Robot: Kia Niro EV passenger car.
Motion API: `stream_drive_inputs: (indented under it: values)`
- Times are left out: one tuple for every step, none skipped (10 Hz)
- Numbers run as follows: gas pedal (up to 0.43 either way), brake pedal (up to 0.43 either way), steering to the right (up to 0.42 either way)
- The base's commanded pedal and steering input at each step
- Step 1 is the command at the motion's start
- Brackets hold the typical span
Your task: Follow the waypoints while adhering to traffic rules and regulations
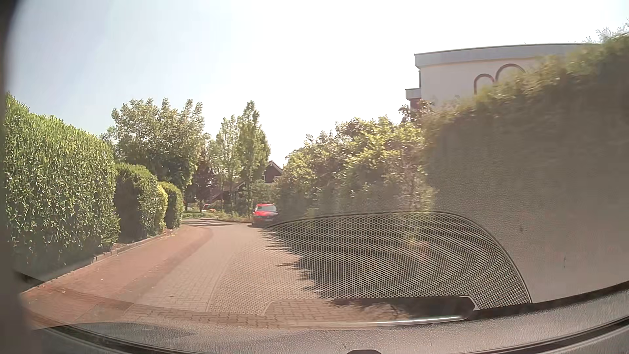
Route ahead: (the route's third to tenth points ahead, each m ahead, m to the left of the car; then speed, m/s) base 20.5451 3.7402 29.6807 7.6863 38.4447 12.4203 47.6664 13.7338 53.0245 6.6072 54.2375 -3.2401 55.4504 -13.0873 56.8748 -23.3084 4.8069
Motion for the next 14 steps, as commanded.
stream_drive_inputs:
  values:
    - [0.138,0.0,-0.308]
    - [0.15,0.0,-0.291]
    - [0.15,0.0,-0.271]
    - [0.15,0.0,-0.246]
    - [0.15,0.0,-0.224]
    - [0.15,0.0,-0.201]
    - [0.15,0.0,-0.166]
    - [0.15,0.0,-0.135]
    - [0.15,0.0,-0.117]
    - [0.15,0.0,-0.096]
    - [0.15,0.0,-0.08]
    - [0.138,0.0,-0.06]
    - [0.138,0.0,-0.045]
    - [0.138,0.0,-0.032]
